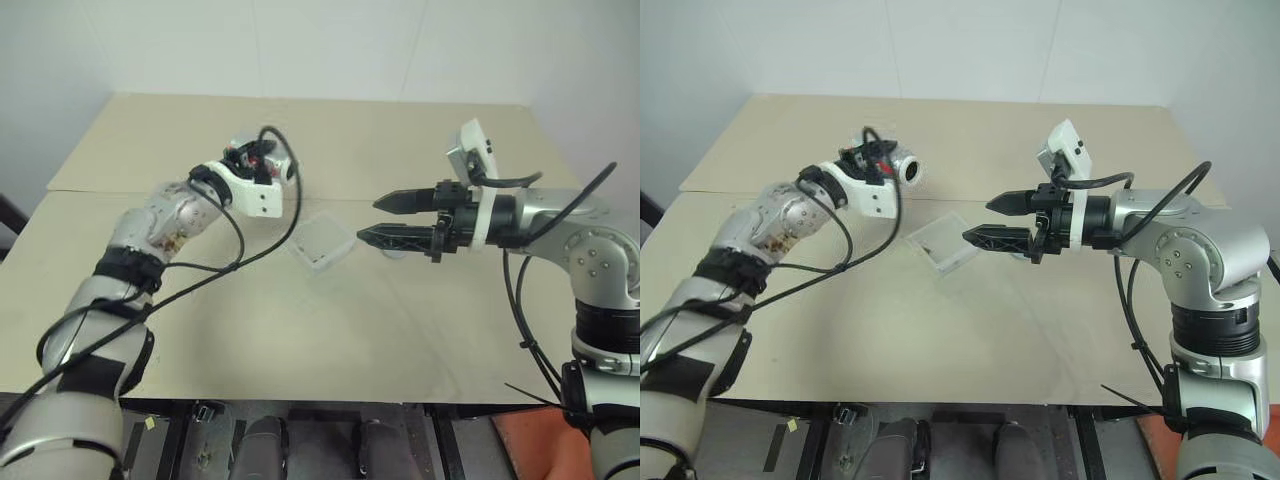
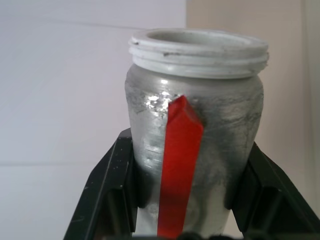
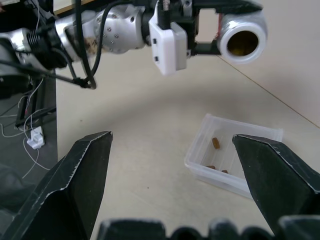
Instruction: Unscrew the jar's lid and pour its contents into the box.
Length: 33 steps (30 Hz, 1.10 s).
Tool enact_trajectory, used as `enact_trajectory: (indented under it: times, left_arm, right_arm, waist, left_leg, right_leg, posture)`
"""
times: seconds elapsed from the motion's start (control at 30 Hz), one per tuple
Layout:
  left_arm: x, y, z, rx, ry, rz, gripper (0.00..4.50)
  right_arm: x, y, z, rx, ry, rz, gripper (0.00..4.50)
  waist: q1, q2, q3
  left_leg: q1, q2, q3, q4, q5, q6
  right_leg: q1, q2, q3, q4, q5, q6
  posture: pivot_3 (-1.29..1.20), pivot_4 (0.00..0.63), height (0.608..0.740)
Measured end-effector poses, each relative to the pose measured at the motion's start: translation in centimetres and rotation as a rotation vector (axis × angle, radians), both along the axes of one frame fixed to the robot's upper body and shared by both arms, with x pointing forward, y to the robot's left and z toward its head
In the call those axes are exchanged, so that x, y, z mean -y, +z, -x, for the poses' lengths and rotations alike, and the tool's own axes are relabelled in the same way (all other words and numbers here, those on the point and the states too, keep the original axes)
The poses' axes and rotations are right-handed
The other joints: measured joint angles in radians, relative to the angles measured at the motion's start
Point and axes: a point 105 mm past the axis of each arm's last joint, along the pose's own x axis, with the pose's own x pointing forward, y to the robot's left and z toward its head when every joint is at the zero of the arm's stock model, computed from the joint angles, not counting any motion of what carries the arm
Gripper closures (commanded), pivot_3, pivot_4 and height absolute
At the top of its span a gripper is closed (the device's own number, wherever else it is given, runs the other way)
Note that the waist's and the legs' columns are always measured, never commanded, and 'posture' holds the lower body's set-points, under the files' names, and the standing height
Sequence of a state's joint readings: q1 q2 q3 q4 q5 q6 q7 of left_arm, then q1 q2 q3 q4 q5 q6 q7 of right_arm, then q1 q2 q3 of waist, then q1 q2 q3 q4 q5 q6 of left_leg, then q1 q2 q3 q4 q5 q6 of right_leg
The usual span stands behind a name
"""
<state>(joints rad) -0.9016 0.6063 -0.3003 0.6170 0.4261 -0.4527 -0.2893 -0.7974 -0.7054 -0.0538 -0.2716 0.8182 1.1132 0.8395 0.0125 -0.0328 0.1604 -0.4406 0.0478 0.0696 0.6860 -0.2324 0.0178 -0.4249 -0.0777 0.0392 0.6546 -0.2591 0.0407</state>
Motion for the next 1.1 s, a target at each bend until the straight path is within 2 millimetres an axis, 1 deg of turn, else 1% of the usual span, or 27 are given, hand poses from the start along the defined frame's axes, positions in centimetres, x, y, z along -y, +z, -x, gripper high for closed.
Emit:
enact_trajectory:
  times: [0.03,0.07,0.13,0.2,0.27,0.33,0.47,0.57,0.7,0.77,0.9,0.93,0.97,1.0,1.1]
  left_arm:
    - [0.3,-0.7,0.5,-0.092,-0.007,0.149,2.26]
    - [0.4,-1.3,0.8,-0.171,-0.009,0.252,2.26]
    - [0.0,-1.9,1.2,-0.331,0.016,0.518,2.26]
    - [-0.9,-1.7,1.3,-0.410,0.053,0.688,2.26]
    - [-1.8,-1.4,1.6,-0.453,0.087,0.818,2.26]
    - [-2.2,-1.9,2.1,-0.507,0.116,0.937,2.26]
    - [-2.6,-4.6,2.4,-0.600,0.204,1.064,2.26]
    - [-3.6,-5.7,2.6,-0.589,0.258,1.115,2.26]
    - [-4.2,-7.5,2.5,-0.575,0.300,1.148,2.26]
    - [-4.5,-8.0,2.2,-0.555,0.307,1.158,2.26]
    - [-4.4,-8.1,1.4,-0.517,0.305,1.166,2.26]
    - [-4.4,-8.2,1.3,-0.512,0.303,1.168,1.79]
    - [-4.4,-8.3,1.2,-0.513,0.304,1.170,1.62]
    - [-4.4,-8.6,1.2,-0.520,0.310,1.170,1.34]
    - [-4.4,-9.1,1.2,-0.536,0.316,1.170,0.37]
  right_arm:
    - [-0.1,0.0,0.0,0.002,0.003,-0.005,0.04]
    - [-0.1,0.1,0.0,0.005,0.003,-0.008,0.04]
    - [-0.1,0.1,-0.1,0.012,-0.002,-0.013,0.04]
    - [0.0,-0.1,-0.1,0.008,-0.010,-0.015,0.04]
    - [0.1,-0.4,-0.1,-0.001,-0.016,-0.015,0.04]
    - [0.1,-0.5,-0.1,0.001,-0.018,-0.014,0.04]
    - [0.0,-0.2,0.0,0.017,-0.021,-0.019,0.04]
    - [0.1,-0.4,0.1,0.015,-0.027,-0.018,0.04]
    - [0.3,-0.7,0.0,0.007,-0.039,-0.019,0.04]
    - [0.3,-0.7,0.1,0.012,-0.042,-0.019,0.04]
    - [0.1,-0.5,0.2,0.029,-0.038,-0.021,0.04]
    - [0.1,-0.5,0.3,0.033,-0.037,-0.021,0.00]
    - [0.1,-0.5,0.2,0.033,-0.038,-0.021,0.00]
    - [0.1,-0.5,0.3,0.035,-0.038,-0.020,0.00]
    - [0.1,-0.5,0.3,0.037,-0.037,-0.019,0.00]
  waist:
    - [0.000,0.000,0.000]
    - [0.000,0.000,0.000]
    - [-0.003,0.000,0.000]
    - [-0.004,0.000,0.000]
    - [-0.008,0.000,0.000]
    - [-0.011,0.000,0.000]
    - [-0.013,0.000,0.000]
    - [-0.013,0.000,0.000]
    - [-0.011,0.000,0.000]
    - [-0.010,0.000,0.000]
    - [-0.006,0.000,0.000]
    - [-0.005,0.000,0.000]
    - [-0.005,0.000,0.000]
    - [-0.005,0.000,0.000]
    - [-0.005,0.000,0.000]
  left_leg:
    - [0.000,0.000,0.000,0.001,0.000,0.000]
    - [-0.001,0.001,0.000,0.002,0.000,0.000]
    - [-0.001,0.001,-0.002,0.006,0.000,0.001]
    - [0.000,0.001,-0.003,0.008,0.000,0.001]
    - [0.002,0.000,-0.004,0.009,0.000,0.001]
    - [0.005,0.000,-0.006,0.009,0.000,0.000]
    - [0.008,0.000,-0.008,0.009,0.001,0.000]
    - [0.009,0.000,-0.008,0.009,0.001,0.000]
    - [0.009,0.000,-0.008,0.009,0.001,0.000]
    - [0.009,-0.001,-0.008,0.009,0.001,0.000]
    - [0.009,-0.001,-0.008,0.009,0.001,0.000]
    - [0.009,-0.001,-0.008,0.009,0.001,0.000]
    - [0.009,-0.001,-0.008,0.009,0.001,0.000]
    - [0.009,-0.001,-0.008,0.009,0.001,0.000]
    - [0.009,-0.001,-0.008,0.009,0.001,0.000]
  right_leg:
    - [0.000,0.000,0.000,0.001,0.000,0.000]
    - [0.000,0.000,0.000,0.001,0.000,0.000]
    - [0.000,0.001,0.000,0.004,0.000,0.000]
    - [0.002,0.002,-0.001,0.007,0.000,0.000]
    - [0.003,0.001,0.000,0.007,0.000,0.000]
    - [0.004,0.001,0.001,0.007,0.000,0.000]
    - [0.005,0.001,0.002,0.009,0.000,0.000]
    - [0.005,0.001,0.003,0.009,0.000,0.000]
    - [0.005,0.001,0.003,0.009,0.000,0.000]
    - [0.005,0.001,0.003,0.008,0.000,0.000]
    - [0.006,0.001,0.003,0.008,0.000,0.000]
    - [0.006,0.001,0.003,0.008,0.000,0.000]
    - [0.006,0.001,0.003,0.008,0.000,0.000]
    - [0.006,0.001,0.003,0.008,0.000,0.000]
    - [0.005,0.001,0.003,0.008,0.000,0.000]
  posture:
    - [0.00,0.150,0.740]
    - [0.00,0.150,0.740]
    - [0.00,0.150,0.740]
    - [0.00,0.150,0.740]
    - [0.00,0.150,0.740]
    - [0.00,0.150,0.740]
    - [0.00,0.150,0.740]
    - [0.00,0.150,0.740]
    - [0.00,0.150,0.740]
    - [0.00,0.150,0.740]
    - [0.00,0.150,0.740]
    - [0.00,0.150,0.740]
    - [0.00,0.150,0.740]
    - [0.00,0.150,0.740]
    - [0.00,0.150,0.740]
